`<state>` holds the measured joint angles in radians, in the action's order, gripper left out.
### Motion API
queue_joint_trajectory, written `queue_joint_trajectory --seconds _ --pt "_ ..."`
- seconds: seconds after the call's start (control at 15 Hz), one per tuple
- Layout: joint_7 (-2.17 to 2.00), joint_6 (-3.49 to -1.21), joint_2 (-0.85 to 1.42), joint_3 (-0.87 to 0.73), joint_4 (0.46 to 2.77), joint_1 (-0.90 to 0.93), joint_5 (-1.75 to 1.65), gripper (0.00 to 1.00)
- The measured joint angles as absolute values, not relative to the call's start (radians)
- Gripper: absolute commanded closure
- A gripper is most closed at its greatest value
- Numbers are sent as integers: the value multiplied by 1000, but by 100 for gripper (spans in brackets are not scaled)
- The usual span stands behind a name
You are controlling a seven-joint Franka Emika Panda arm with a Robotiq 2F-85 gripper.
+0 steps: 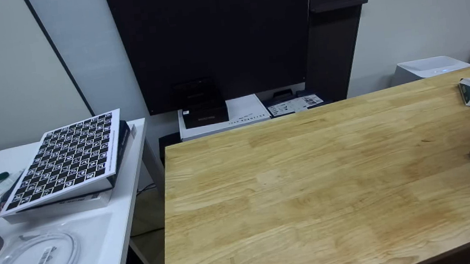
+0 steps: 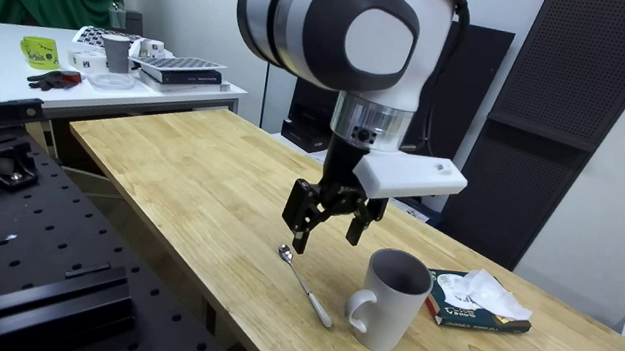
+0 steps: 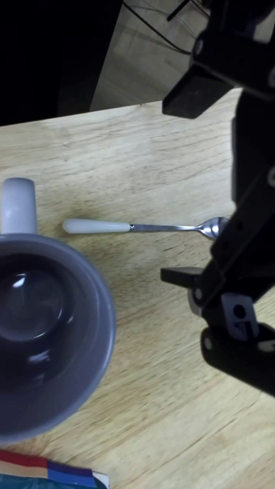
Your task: Put the spoon in the white mug
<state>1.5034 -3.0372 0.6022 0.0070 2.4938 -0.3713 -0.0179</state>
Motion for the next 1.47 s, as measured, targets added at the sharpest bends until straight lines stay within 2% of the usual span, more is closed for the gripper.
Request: queue_joint_trajectory --seconds 0.67,1.47 --pt "1497 -3085 721 2 2415 -399 -100 0" --pt "1459 -3181 801 -88 2393 -364 -179 0"
